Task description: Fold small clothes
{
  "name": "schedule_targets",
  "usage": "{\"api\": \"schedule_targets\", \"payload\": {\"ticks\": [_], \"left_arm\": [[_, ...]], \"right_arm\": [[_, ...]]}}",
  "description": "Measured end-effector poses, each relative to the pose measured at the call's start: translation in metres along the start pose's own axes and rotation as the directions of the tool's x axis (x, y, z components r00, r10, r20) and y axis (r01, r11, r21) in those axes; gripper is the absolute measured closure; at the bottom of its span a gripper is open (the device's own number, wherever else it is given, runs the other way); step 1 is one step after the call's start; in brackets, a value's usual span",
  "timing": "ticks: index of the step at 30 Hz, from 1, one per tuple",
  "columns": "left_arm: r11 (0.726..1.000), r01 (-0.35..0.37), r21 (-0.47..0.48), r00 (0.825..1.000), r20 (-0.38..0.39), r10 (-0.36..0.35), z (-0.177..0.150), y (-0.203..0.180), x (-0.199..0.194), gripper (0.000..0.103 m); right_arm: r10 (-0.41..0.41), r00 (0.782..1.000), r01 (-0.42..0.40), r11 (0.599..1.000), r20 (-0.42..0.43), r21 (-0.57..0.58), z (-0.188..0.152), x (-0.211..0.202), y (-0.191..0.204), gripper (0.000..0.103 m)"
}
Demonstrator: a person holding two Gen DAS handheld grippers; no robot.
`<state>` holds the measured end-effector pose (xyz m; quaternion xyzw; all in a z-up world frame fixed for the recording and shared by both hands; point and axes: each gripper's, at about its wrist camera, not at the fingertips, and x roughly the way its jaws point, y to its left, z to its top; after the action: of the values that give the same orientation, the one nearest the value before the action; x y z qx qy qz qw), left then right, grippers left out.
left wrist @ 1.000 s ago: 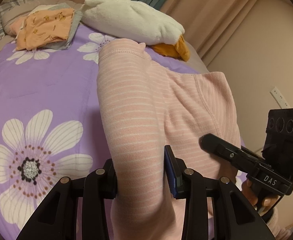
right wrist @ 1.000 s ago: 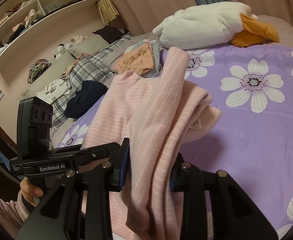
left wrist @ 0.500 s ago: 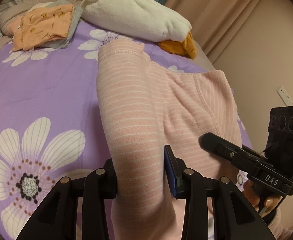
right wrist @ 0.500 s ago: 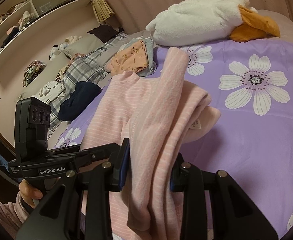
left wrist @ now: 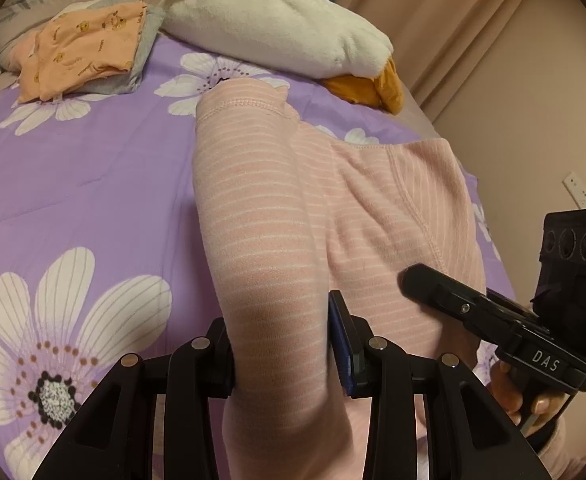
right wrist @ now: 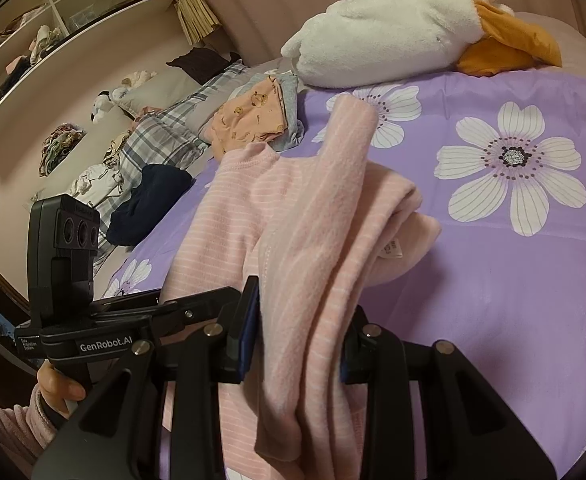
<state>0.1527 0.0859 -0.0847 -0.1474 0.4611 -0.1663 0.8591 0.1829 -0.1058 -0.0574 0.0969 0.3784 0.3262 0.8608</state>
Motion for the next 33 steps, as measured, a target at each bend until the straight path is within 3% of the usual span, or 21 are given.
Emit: {"api": "schedule_targets", "payload": {"ticks": [33], "left_arm": [[0.999, -0.048, 0.019, 0.998, -0.047, 0.049, 0.012, 0.009, 0.029, 0.066]], "right_arm": [[-0.021, 0.999, 0.022, 0.999, -0.046, 0.028, 0.006, 0.037, -0.026, 0.071]]}}
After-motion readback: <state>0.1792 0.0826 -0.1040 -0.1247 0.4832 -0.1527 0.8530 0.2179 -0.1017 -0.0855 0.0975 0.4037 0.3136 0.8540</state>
